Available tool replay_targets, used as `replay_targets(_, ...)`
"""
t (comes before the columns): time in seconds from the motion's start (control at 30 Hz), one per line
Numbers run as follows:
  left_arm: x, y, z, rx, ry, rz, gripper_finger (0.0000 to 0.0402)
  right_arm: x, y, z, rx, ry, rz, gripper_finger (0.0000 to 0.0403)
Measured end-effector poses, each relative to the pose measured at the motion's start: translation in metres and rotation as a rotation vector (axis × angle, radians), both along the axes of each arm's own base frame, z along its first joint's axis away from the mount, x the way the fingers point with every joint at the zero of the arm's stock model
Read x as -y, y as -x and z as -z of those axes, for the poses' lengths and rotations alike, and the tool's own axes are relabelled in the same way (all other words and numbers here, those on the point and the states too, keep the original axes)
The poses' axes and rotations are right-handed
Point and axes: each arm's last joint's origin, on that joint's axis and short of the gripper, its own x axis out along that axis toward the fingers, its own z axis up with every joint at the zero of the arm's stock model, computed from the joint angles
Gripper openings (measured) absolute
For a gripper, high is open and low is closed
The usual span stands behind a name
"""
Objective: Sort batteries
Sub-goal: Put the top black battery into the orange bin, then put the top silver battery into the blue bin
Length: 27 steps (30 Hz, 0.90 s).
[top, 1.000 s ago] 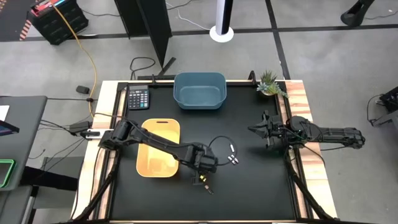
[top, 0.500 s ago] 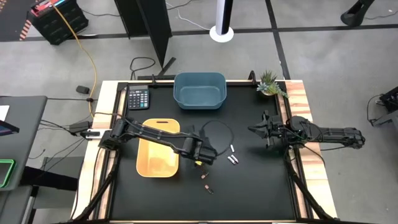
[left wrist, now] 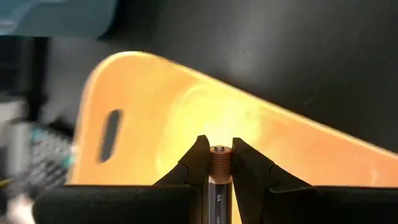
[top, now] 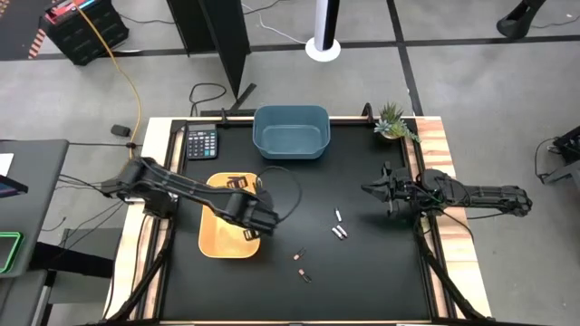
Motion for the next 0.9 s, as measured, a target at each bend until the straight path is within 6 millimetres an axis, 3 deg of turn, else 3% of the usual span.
replay_targets(0.3,-0.04,0.05,0.038,0.149,0.091,-0.023,0.0042,0.0,0.0,0.001,0.001,-0.139,-0.005,0.0031)
replay_targets(0.43,-0.051,0.066,0.045,0.2,0.114,-0.039,0.0094,-0.002,0.0,-0.005,0.059,-0.134,-0.029,0.0035)
replay_targets(0.67,-0.057,0.071,0.041,0.242,0.1,-0.058,0.0201,-0.01,0.0,-0.01,0.107,-0.1,-0.108,0.0102)
replay_targets(0.77,-0.056,0.069,0.037,0.257,0.102,-0.063,0.0217,-0.013,-0.001,-0.012,0.119,-0.051,-0.127,0.0133)
replay_targets(0.9,-0.056,0.065,0.028,0.297,0.082,-0.07,0.0216,-0.015,-0.003,-0.026,0.261,0.047,-0.116,0.0139)
